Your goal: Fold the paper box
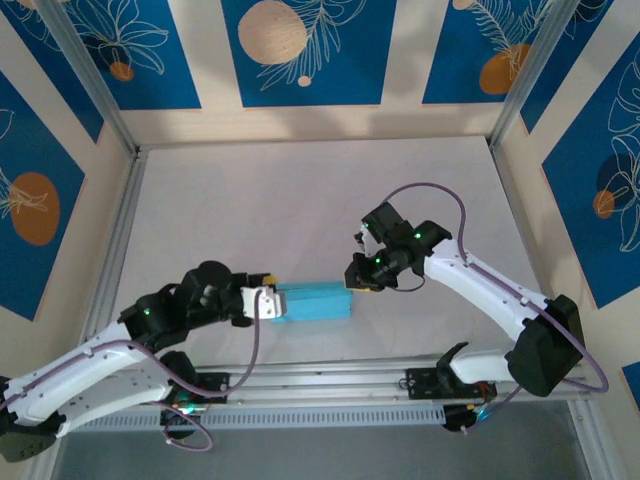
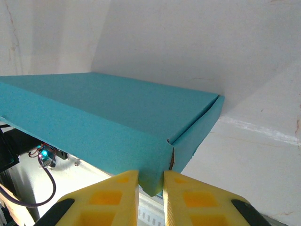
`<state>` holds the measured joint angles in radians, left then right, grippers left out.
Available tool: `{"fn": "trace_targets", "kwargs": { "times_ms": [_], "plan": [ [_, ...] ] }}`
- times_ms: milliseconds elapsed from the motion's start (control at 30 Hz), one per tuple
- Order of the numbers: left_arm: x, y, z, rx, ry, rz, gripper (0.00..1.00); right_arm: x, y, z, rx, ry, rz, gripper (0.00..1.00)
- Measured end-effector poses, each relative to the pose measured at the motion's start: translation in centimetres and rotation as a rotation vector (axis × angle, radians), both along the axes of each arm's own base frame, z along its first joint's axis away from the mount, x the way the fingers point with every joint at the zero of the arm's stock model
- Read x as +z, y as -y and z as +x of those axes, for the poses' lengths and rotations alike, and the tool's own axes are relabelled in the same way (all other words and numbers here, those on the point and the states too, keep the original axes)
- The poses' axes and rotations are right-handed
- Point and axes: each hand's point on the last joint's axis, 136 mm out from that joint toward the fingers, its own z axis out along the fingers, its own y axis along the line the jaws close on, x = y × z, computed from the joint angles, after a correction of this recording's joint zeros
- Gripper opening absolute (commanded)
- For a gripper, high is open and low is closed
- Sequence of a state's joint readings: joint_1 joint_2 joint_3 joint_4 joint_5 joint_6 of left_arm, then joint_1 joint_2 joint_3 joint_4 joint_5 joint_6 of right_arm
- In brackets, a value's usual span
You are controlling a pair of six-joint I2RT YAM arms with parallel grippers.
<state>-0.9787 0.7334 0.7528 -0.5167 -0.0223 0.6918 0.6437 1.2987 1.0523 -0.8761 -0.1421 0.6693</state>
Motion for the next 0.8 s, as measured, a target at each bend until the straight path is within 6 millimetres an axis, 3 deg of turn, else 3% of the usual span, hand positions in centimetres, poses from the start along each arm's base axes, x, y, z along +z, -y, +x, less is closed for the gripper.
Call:
{"fn": "trace_targets", "kwargs": {
  "times_ms": [167, 333, 600, 800],
  "plan": [
    [-3.8, 1.2, 0.9, -0.008, -0.071, 0.141, 0.82, 0.0, 0.0, 0.0, 0.000, -0.001, 0.000, 0.21],
    [-7.1, 1.5, 1.8, 0.004, -0.114, 0.259, 0.88, 0.1, 0.0, 0.0, 0.000, 0.002, 0.002, 0.21],
    [-7.8, 1.9, 2.7, 0.008, -0.067, 0.273, 0.74, 0.1, 0.1, -0.1, 0.000, 0.001, 0.001, 0.21],
    [-9.8, 1.5, 2.7, 0.007, -0.071, 0.308, 0.58, 0.2, 0.2, -0.3, 0.000, -0.001, 0.000, 0.22]
  ]
}}
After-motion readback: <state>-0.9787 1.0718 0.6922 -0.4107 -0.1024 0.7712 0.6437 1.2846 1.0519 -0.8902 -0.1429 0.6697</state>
